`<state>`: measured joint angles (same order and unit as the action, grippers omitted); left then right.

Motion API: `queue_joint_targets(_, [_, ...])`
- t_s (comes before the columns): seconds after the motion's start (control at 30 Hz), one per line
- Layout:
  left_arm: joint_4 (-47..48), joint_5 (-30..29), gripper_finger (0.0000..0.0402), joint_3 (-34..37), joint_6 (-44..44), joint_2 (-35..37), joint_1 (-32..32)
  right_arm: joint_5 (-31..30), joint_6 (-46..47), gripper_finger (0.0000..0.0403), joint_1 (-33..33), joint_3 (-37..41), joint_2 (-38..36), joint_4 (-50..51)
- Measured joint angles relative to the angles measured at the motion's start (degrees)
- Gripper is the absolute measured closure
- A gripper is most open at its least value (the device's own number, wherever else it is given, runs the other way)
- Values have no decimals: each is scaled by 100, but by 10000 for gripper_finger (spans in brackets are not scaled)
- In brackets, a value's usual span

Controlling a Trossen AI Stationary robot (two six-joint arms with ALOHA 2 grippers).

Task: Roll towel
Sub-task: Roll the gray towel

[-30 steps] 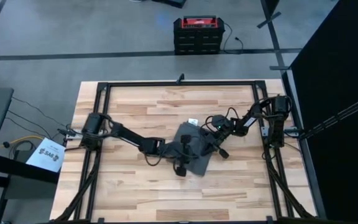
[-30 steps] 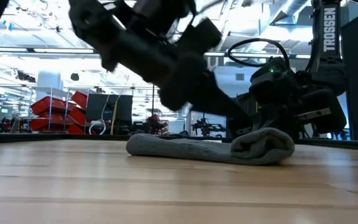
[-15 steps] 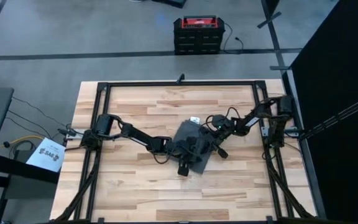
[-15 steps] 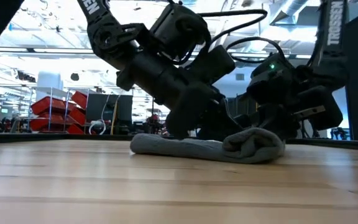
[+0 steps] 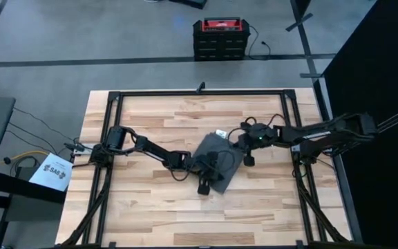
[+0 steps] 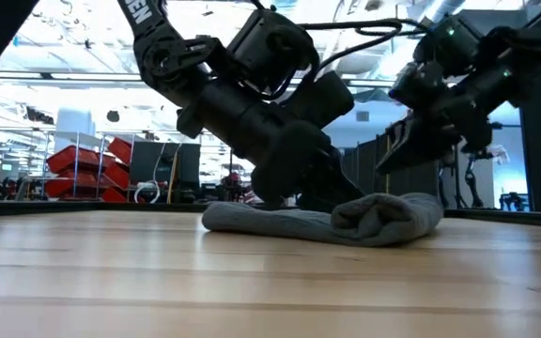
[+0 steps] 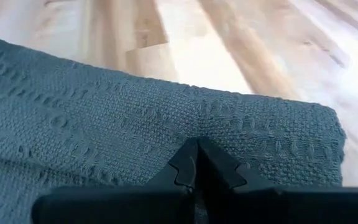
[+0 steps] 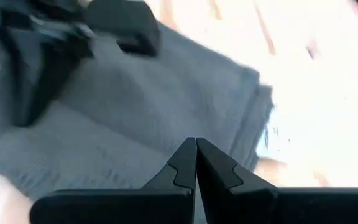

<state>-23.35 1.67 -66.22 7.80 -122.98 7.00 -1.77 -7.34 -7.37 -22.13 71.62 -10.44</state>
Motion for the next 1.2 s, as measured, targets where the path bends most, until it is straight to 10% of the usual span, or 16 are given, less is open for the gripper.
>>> queue_joint_targets(0.3, [13,-152,402,0,-297,0,-39,-1263,954,403,279,-36,883,349])
queue_joint_targets(0.53, [-507,-95,402,-21,-623,-361,-75,-2472,988,403,607,-383,29,1492])
queue_joint_targets(1.2, [297,-130,402,-570,218,40,-130,-2388,5272,403,3487,-416,-294,3074])
